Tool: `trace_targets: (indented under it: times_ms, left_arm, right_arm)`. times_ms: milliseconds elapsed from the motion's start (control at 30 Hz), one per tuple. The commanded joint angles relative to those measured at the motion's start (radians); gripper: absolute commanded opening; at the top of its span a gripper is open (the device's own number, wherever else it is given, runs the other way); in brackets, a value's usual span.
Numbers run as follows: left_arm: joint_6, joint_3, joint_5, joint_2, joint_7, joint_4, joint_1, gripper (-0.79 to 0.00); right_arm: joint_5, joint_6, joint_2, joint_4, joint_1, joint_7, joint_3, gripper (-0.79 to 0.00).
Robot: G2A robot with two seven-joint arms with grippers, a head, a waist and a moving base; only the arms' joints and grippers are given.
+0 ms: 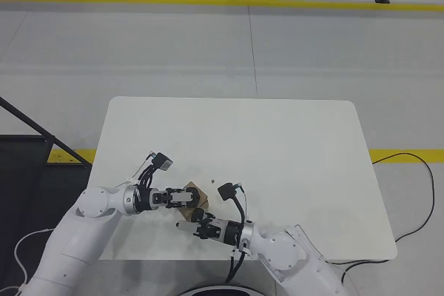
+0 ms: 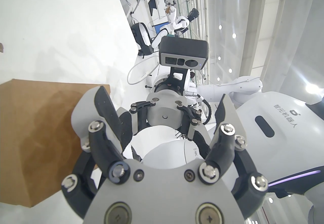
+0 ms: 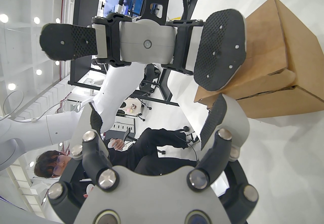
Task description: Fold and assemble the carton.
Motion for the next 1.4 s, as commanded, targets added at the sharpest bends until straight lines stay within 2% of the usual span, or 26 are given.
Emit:
trace_targets:
  times_ms: [0, 833, 1367]
  left_arm:
    - [0.0, 0.001, 0.0, 0.0, 0.0, 0.001, -0.001, 0.0]
    - [-0.003, 0.006, -0.018, 0.002, 0.001, 0.004, -0.009, 0.0]
    - [-0.01, -0.027, -0.028, 0.01, 0.006, 0.027, 0.008, 0.0]
  right_arm:
    - [-0.001, 0.001, 0.0, -0.001, 0.0, 0.001, 0.0, 0.0]
    - [0.002, -0.011, -0.008, 0.024, 0.019, -0.013, -0.021, 0.0]
    - [0.001, -0.015, -0.009, 0.018, 0.017, -0.019, -0.019, 0.0]
